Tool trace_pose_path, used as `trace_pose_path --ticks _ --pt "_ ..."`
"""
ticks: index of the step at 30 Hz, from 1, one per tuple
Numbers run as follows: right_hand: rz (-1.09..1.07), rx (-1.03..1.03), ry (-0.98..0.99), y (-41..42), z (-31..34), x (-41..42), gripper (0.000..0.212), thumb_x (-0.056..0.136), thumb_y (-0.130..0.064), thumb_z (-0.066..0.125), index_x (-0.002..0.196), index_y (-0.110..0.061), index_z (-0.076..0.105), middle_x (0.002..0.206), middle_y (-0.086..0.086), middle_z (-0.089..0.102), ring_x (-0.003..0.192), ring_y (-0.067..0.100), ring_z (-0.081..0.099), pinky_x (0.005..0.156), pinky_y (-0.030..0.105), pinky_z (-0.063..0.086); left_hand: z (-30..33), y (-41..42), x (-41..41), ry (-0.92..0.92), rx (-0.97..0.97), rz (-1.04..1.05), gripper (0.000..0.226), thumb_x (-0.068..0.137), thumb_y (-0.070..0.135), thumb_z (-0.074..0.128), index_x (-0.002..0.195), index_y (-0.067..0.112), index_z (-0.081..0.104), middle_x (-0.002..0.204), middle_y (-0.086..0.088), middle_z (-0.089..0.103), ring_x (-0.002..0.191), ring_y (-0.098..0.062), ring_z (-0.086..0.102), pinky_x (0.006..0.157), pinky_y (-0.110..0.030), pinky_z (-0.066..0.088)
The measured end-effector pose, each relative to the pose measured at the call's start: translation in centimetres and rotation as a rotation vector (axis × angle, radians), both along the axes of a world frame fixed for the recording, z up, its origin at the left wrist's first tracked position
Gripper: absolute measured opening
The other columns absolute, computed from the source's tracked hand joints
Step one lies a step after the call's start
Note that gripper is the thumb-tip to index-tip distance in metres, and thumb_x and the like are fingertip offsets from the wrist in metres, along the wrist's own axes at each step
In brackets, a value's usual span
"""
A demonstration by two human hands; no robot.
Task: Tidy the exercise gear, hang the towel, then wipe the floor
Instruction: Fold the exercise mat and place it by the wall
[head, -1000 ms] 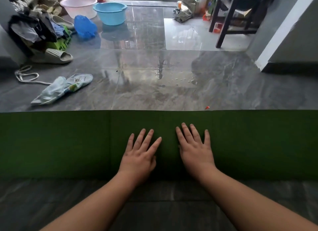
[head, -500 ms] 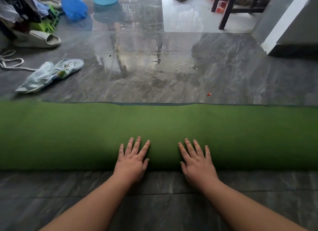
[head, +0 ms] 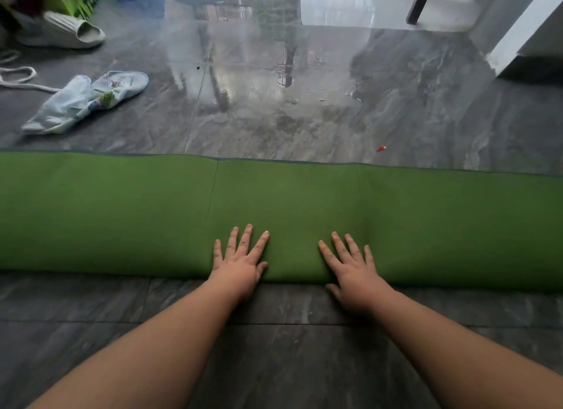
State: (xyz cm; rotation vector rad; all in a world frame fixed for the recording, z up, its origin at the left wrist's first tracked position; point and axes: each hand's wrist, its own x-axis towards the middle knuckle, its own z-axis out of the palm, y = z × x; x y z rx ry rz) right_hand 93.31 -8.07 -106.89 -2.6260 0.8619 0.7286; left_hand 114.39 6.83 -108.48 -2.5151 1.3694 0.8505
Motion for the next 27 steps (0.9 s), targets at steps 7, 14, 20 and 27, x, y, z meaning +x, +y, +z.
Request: trace_pose_path --ticks 7,14,20,27 --pt "0.073 -0.044 0.042 1.5 1.7 1.1 0.1 0.086 0.009 0.038 0.15 -0.038 -0.023 0.161 0.007 -0.028 0.146 0.039 -0.025 0.108 0.075 -0.003 2.2 0.6 -0.1 -0.004 -0.063 -0.093 0.071 0.098 0.06 0.028 0.149 0.046 -0.019 0.159 0.005 -0.029 0.149 -0.025 -0.023 0.114 -0.065 -0.011" --pt "0.117 -0.172 -0.037 2.1 4.4 0.0 0.094 0.091 0.004 0.038 0.15 -0.039 -0.021 0.164 0.004 -0.017 0.149 0.042 -0.012 0.107 0.077 0.003 5.3 3.9 0.1 -0.196 -0.119 -0.311 0.096 0.092 0.009 0.039 0.136 0.056 -0.032 0.164 0.004 -0.019 0.15 -0.026 -0.018 0.112 -0.072 -0.002" --pt "0.161 -0.195 -0.02 4.2 7.1 -2.2 0.092 0.093 0.002 0.038 0.15 -0.04 -0.02 0.165 0.001 -0.015 0.149 0.043 -0.01 0.106 0.079 0.002 8.4 5.4 -0.9 -0.168 -0.057 -0.378 0.097 0.094 0.002 0.035 0.136 0.058 -0.032 0.164 0.001 -0.019 0.15 -0.034 -0.016 0.109 -0.077 0.0" --pt "0.196 -0.115 0.02 9.4 7.7 -7.0 0.093 0.093 0.001 0.036 0.147 -0.041 -0.026 0.164 0.001 -0.019 0.148 0.041 -0.014 0.105 0.079 -0.002 10.8 10.5 -5.4 -0.132 0.058 -0.423 0.088 0.097 0.008 0.036 0.144 0.053 -0.024 0.162 -0.004 -0.026 0.146 -0.041 -0.024 0.104 -0.081 0.001"
